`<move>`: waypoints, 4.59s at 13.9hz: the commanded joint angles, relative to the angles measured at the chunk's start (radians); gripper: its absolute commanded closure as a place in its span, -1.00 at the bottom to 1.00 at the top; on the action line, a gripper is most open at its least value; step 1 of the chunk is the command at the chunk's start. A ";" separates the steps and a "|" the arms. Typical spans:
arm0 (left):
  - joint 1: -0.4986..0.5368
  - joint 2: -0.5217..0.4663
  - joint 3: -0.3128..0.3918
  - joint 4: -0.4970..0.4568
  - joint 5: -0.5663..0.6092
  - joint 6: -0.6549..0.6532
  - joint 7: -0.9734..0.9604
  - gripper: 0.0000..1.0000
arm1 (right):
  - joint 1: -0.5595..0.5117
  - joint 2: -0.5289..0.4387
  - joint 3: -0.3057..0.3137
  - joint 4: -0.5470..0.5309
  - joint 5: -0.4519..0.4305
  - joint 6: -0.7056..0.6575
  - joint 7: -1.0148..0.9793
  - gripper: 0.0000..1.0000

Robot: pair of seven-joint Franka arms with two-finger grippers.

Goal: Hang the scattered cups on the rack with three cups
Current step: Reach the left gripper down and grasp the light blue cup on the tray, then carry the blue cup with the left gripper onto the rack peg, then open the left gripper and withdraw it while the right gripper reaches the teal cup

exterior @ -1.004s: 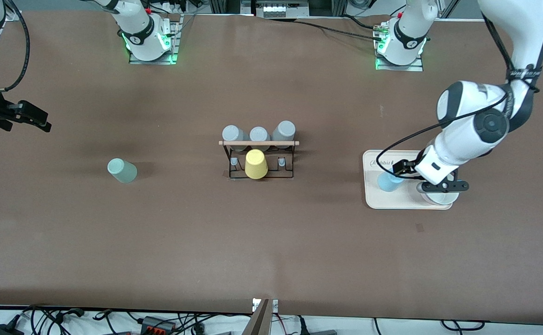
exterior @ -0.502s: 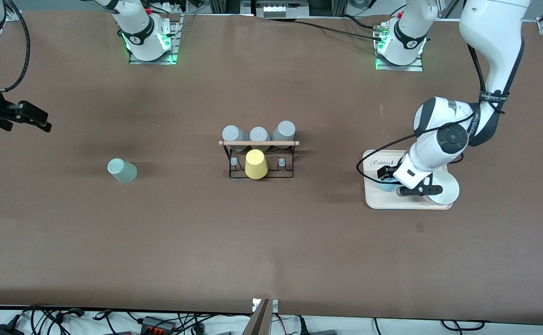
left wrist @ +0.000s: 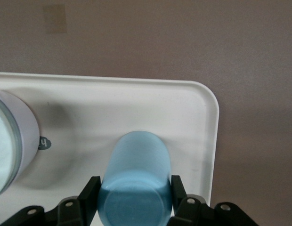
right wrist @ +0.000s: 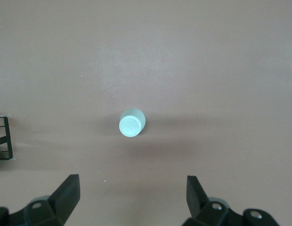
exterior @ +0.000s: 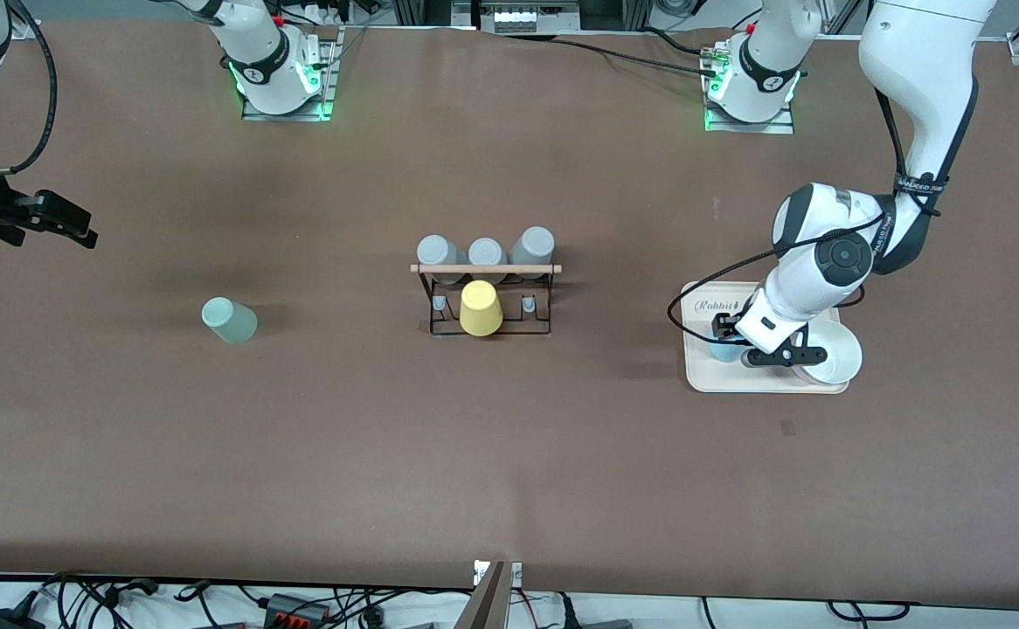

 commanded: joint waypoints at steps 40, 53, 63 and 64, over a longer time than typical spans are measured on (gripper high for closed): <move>-0.576 0.295 -0.005 0.784 0.020 -0.515 -0.872 0.43 | -0.005 0.004 0.000 -0.006 -0.008 -0.016 0.013 -1.00; -0.446 0.167 -0.007 0.786 0.013 -0.527 -0.786 -1.00 | -0.009 0.021 -0.005 -0.004 -0.018 -0.039 0.013 -1.00; -0.127 -0.181 -0.013 0.671 -0.019 -0.815 -0.203 -1.00 | 0.003 0.224 0.001 0.017 -0.035 -0.019 0.014 -1.00; -0.088 -0.210 -0.011 0.660 -0.047 -0.837 -0.131 -1.00 | 0.009 0.244 0.003 0.010 -0.038 -0.010 0.016 -1.00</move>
